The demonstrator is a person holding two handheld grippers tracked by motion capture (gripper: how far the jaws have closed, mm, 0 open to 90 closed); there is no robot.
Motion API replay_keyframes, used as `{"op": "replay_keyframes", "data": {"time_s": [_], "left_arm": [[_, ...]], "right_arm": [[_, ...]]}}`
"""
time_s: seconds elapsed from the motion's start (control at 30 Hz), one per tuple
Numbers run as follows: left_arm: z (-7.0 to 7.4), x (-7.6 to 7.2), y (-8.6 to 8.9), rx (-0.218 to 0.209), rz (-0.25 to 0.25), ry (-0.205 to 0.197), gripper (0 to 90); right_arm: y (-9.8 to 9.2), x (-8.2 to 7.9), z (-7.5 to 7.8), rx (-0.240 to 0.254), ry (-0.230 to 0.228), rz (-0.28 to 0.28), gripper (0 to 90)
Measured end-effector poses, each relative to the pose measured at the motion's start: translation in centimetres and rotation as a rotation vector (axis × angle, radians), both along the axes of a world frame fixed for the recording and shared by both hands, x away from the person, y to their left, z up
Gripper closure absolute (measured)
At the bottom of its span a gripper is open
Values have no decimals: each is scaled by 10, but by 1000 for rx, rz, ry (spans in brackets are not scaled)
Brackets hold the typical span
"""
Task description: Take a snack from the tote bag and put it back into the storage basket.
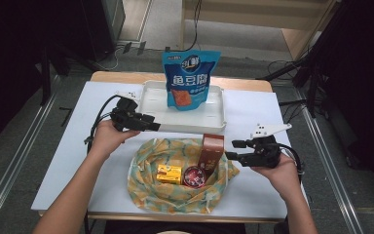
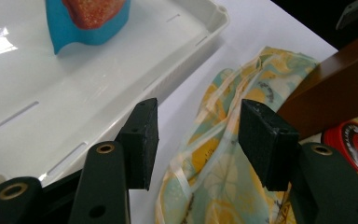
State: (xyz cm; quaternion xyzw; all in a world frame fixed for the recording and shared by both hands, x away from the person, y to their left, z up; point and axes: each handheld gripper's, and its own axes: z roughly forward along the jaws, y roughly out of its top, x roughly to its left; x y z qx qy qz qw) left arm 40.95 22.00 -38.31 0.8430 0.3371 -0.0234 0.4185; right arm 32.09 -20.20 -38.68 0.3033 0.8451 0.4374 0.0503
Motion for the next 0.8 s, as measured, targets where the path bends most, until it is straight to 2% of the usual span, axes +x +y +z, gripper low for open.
{"op": "replay_keyframes", "data": {"time_s": [0.13, 0.2, 0.37, 0.8], "left_arm": [[-3, -7, 3, -22, 0, 12, 477], [-5, -11, 3, -15, 3, 10, 475], [-7, -14, 3, -15, -4, 23, 474], [-3, -16, 7, -26, -10, 13, 461]], "right_arm": [[1, 0, 2, 0, 2, 27, 464], [1, -1, 4, 4, 2, 39, 464], [2, -4, 6, 4, -13, 59, 474], [10, -10, 15, -30, -10, 125, 450]]}}
